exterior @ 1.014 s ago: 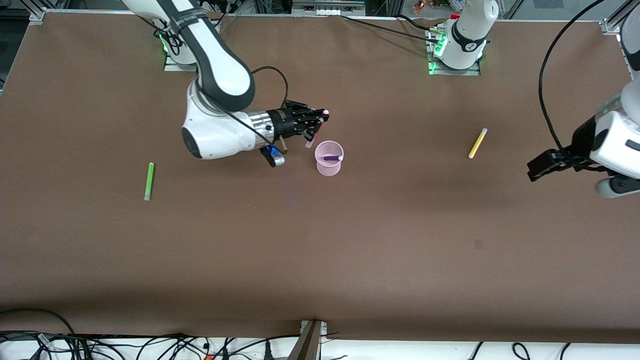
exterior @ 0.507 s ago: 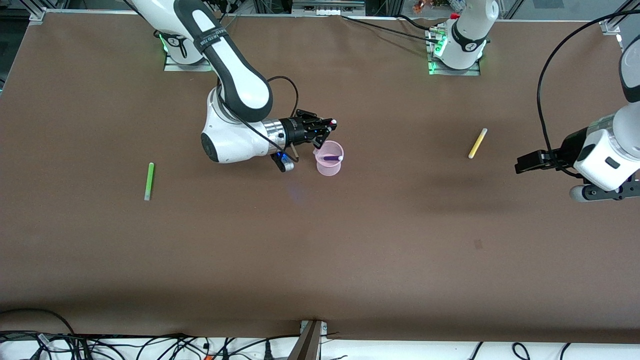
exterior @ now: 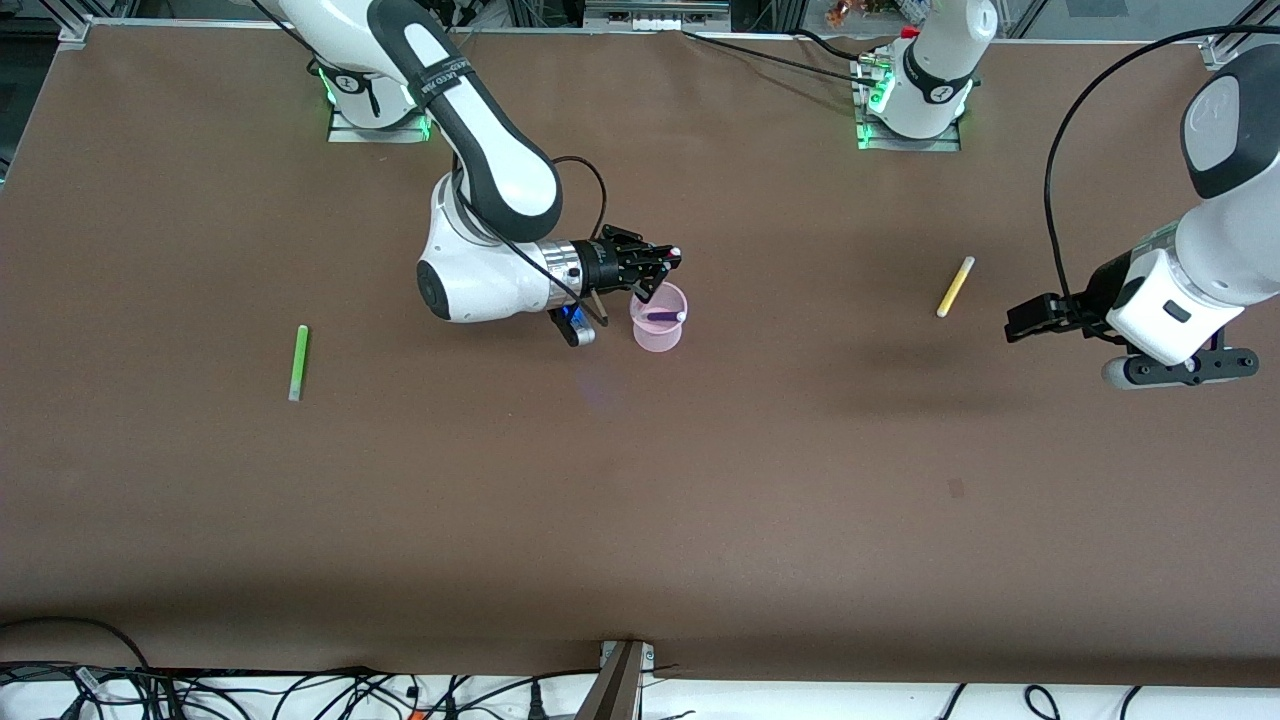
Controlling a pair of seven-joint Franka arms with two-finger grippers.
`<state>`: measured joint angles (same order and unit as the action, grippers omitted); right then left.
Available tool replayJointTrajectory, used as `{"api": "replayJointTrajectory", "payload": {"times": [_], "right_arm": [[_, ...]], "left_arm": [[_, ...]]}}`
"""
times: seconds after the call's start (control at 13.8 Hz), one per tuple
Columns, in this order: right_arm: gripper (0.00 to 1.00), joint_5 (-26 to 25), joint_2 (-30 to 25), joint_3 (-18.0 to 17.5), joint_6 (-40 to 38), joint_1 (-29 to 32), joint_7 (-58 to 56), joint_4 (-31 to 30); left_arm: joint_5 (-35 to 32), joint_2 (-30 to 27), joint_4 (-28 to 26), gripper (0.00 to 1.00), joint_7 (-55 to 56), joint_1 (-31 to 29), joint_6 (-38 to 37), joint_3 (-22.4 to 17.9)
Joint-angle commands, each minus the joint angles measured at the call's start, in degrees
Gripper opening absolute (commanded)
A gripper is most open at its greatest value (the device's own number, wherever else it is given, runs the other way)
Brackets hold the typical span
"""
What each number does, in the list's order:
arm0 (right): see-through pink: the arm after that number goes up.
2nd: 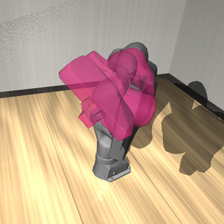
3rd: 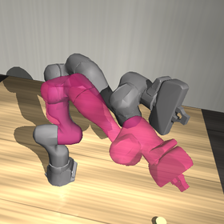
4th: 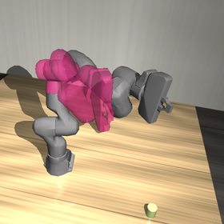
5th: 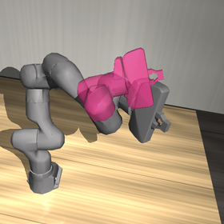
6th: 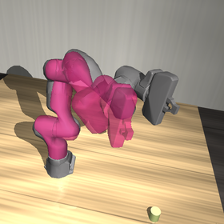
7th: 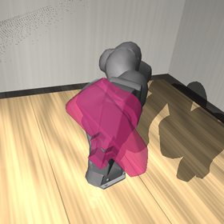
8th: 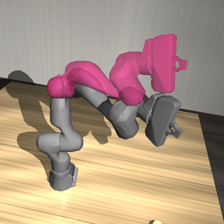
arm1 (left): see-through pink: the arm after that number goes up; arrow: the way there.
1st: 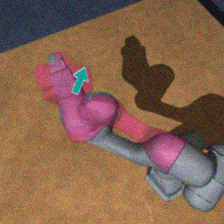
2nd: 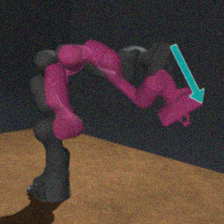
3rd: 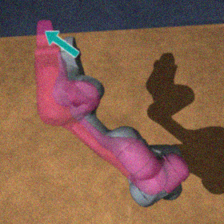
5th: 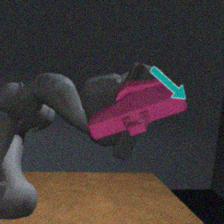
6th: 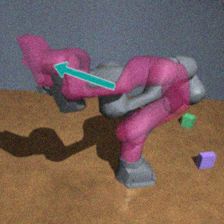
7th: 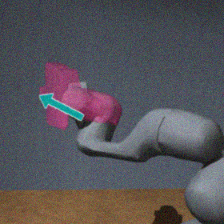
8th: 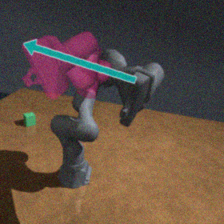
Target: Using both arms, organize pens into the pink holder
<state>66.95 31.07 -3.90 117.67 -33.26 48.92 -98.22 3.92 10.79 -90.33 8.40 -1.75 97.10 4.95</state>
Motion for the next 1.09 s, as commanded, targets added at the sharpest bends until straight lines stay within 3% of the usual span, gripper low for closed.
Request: {"api": "replayJointTrajectory", "payload": {"times": [0.0,0.14,0.58,0.65,0.72,0.8,0.87,1.01], "right_arm": [[0.0,2.39,1.19,0.38,0.63,-1.11,-0.75,1.01],[0.0,4.33,1.27,0.38,0.71,-1.81,-0.84,1.01],[0.02,4.51,3.12,0.38,1.85,-2.07,-3.12,1.01],[0.16,4.51,3.29,0.38,2.47,-2.51,-3.21,1.01],[0.24,4.42,3.56,0.38,2.91,-2.6,-3.3,1.01],[0.5,4.33,3.56,0.38,3.0,-2.6,-3.82,1.01],[0.63,4.07,3.47,0.38,2.91,-2.6,-4.52,1.01],[0.78,3.63,2.86,0.56,2.47,-2.43,-4.45,1.1]], "left_arm": [[2.85,-6.2,-8.43,1.0,-4.7,4.55,4.84,-6.0],[1.8,-9.89,-16.15,1.0,-4.71,5.88,11.94,-6.62],[-1.28,-8.85,-15.23,1.0,-5.76,5.0,13.99,-5.57],[-2.24,-8.42,-14.44,1.0,-5.67,5.0,14.08,-5.39],[-3.12,-7.89,-13.39,1.0,-5.76,4.91,14.09,-5.39],[-3.21,-7.28,-12.6,1.0,-5.76,4.74,14.17,-5.48],[-3.22,-6.84,-12.07,1.0,-5.76,4.65,14.17,-5.48],[-3.22,-6.92,-11.97,1.0,-5.67,4.65,14.52,-5.39]]}}
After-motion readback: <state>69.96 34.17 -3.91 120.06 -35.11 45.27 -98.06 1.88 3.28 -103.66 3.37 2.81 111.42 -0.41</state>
